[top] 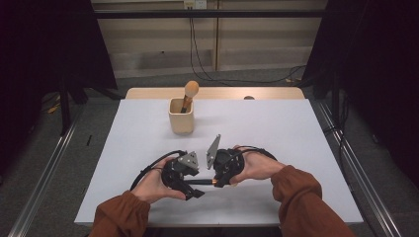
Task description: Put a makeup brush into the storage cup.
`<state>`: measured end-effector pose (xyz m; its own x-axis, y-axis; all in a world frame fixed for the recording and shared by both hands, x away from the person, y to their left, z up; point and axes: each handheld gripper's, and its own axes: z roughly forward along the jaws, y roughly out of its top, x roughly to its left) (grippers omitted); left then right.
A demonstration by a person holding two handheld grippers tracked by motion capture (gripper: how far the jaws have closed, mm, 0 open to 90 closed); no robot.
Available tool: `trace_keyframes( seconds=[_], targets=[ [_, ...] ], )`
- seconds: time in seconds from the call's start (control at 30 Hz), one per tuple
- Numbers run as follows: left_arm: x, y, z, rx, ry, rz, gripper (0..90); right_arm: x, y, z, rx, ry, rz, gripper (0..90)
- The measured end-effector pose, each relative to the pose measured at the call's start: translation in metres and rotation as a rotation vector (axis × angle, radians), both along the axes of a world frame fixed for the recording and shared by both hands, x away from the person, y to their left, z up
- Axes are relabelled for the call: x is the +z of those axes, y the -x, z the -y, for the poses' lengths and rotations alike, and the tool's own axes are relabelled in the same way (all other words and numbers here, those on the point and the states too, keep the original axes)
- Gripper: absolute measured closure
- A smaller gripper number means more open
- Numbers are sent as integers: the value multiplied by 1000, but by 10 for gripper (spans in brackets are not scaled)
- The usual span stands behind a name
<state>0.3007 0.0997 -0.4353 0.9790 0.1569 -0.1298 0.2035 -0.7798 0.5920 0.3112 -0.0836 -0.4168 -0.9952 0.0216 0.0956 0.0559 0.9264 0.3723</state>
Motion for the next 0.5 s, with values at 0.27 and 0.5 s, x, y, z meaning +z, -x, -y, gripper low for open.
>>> trace_keyframes(
  seconds=[0.27, 0.5],
  targets=[
    [2, -1, 0, -7, 13, 7, 435, 0, 2, -1, -9, 2, -3, 747],
    [-2, -1, 3, -28, 30, -26, 526, 0, 2, -3, 1, -4, 7, 747]
  ],
)
